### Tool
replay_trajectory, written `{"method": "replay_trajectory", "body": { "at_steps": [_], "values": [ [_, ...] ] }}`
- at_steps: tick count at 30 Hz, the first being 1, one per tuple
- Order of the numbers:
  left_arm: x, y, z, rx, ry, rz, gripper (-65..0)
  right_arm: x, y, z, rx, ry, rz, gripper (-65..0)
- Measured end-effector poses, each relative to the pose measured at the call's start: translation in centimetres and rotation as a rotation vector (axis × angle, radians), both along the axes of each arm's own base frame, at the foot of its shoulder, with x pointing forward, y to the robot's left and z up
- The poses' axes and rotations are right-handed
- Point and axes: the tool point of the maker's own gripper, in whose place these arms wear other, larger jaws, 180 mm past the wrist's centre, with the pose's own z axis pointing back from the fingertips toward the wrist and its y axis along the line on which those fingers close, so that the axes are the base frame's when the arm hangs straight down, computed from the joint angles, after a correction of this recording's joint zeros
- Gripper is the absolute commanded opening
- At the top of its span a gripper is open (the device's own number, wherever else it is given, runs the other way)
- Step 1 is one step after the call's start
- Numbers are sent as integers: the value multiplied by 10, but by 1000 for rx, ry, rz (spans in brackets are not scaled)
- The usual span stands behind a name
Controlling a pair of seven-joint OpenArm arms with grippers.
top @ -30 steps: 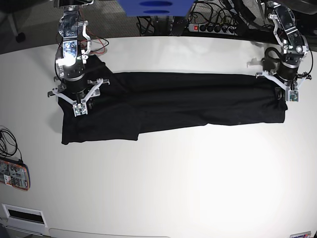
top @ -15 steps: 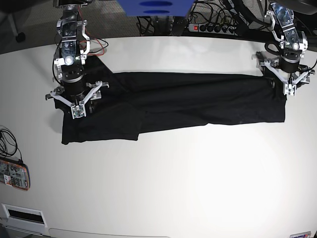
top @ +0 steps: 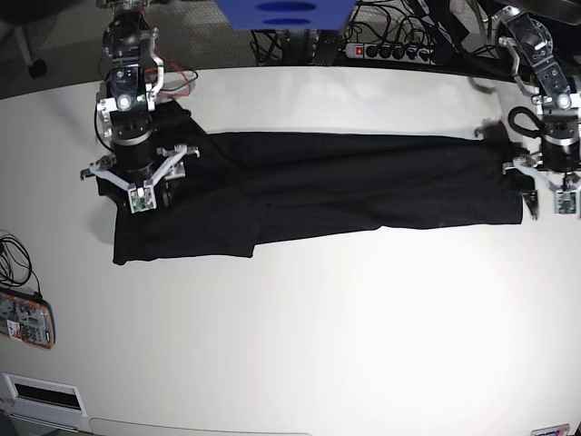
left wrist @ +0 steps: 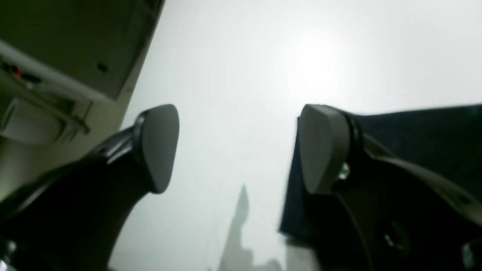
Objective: Fold the T-shirt properly
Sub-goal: 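Regrasp the strip's end with the left gripper while the right holds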
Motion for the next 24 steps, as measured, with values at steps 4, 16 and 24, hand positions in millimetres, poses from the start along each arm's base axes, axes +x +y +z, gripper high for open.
{"method": "replay_trajectory", "body": {
  "at_steps": [4,16,24],
  "values": [
    [4,-48,-75,-143,172,-105,-173,5,12,0,11,0,26,-272],
    [72,-55,-143,-361,177,-142,-173,15,26,5,27,-28,63,-272],
    [75,-55,-134,-325,152,-150,-168,14,25,4,26,-23,62,-272]
  ]
}}
